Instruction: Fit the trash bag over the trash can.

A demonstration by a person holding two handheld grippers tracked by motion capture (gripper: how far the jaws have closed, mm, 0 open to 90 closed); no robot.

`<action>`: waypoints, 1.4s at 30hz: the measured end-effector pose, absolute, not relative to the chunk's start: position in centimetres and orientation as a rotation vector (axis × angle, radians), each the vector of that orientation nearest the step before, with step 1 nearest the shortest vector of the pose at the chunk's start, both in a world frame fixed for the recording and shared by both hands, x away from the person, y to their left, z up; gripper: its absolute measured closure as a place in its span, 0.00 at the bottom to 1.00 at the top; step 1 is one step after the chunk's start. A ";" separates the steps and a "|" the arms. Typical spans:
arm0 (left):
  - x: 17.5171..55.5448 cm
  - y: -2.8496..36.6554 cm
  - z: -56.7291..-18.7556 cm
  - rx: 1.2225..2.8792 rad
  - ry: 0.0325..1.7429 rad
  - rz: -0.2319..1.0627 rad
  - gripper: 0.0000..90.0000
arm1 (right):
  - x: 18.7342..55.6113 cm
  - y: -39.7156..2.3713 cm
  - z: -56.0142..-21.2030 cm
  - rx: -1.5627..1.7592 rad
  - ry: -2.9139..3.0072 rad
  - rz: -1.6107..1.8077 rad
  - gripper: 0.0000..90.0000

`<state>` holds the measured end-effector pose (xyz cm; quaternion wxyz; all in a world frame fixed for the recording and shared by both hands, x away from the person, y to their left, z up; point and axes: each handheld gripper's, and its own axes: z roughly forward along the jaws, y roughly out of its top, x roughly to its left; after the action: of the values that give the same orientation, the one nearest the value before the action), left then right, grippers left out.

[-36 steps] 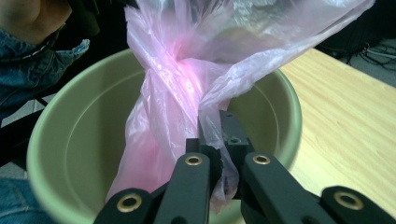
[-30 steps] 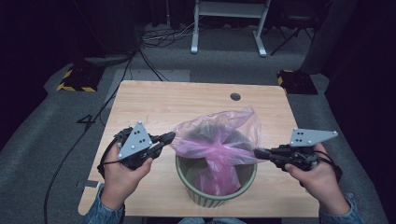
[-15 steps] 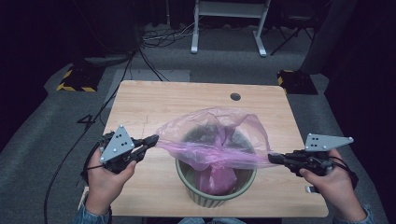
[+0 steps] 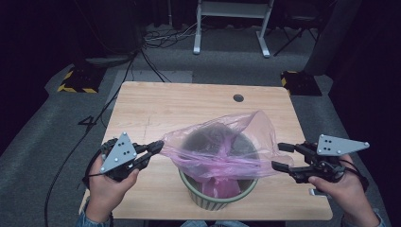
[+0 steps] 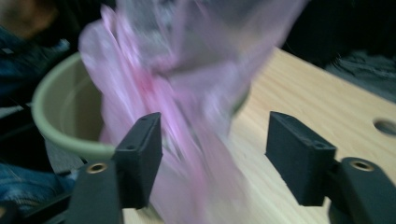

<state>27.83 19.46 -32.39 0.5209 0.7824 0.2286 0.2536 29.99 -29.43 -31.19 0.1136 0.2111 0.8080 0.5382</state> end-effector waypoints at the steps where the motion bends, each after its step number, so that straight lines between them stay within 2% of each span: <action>1: 27.9 19.3 -32.4 1.875 0.547 0.606 0.98 | 30.1 -29.1 -31.0 0.608 2.358 1.602 0.37; 3: 28.1 19.1 -32.4 1.872 0.546 0.601 0.96 | 30.5 -28.5 -30.5 0.606 2.336 1.619 0.37; 5: 28.4 19.0 -32.3 1.855 0.562 0.599 0.87 | 31.1 -28.0 -30.2 0.648 2.309 1.607 0.42; 8: 28.8 18.8 -32.1 1.833 0.524 0.604 0.67 | 32.3 -27.5 -30.2 0.746 2.300 1.568 0.60; 10: 29.1 18.5 -32.1 1.820 0.494 0.617 0.53 | 33.0 -27.1 -30.3 0.773 2.344 1.594 0.80; 12: 29.6 18.2 -32.2 1.803 0.484 0.581 0.44 | 33.5 -26.5 -30.5 0.767 2.371 1.566 0.93; 14: 30.2 18.0 -32.3 1.799 0.491 0.533 0.40 | 33.6 -26.0 -30.5 0.739 2.382 1.542 0.99; 16: 30.7 17.6 -32.5 1.806 0.491 0.519 0.35 | 33.6 -25.5 -30.4 0.711 2.374 1.529 1.00; 18: 31.2 17.1 -32.7 1.819 0.495 0.491 0.34 | 33.6 -25.0 -30.2 0.680 2.362 1.514 1.00; 24: 32.6 16.7 -33.2 1.820 0.579 0.476 0.36 | 34.5 -24.4 -30.2 0.606 2.338 1.499 1.00; 27: 33.3 16.7 -33.5 1.806 0.611 0.414 0.36 | 35.0 -24.4 -30.6 0.598 2.332 1.506 1.00; 30: 33.4 16.1 -33.7 1.830 0.599 0.330 0.57 | 35.6 -24.6 -31.1 0.621 2.334 1.511 1.00; 31: 33.3 15.8 -33.6 1.845 0.589 0.336 0.63 | 35.8 -24.6 -31.3 0.624 2.336 1.520 1.00; 32: 33.3 15.6 -33.5 1.858 0.593 0.353 0.76 | 35.9 -24.6 -31.4 0.629 2.337 1.522 1.00; 35: 33.4 15.9 -33.3 1.851 0.612 0.381 0.93 | 36.2 -24.6 -31.6 0.643 2.346 1.505 1.00; 37: 33.5 16.4 -33.2 1.851 0.648 0.409 0.99 | 36.4 -24.7 -31.7 0.653 2.347 1.491 1.00; 39: 33.6 16.9 -33.4 1.865 0.692 0.459 1.00 | 36.6 -25.0 -31.8 0.673 2.346 1.481 1.00; 42: 34.0 17.5 -34.0 1.873 0.730 0.454 1.00 | 37.1 -25.6 -32.3 0.713 2.353 1.460 1.00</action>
<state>34.00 17.54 -33.95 0.5144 0.7793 0.3038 0.1891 37.06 -25.57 -32.29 0.1405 0.2468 0.8147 0.5055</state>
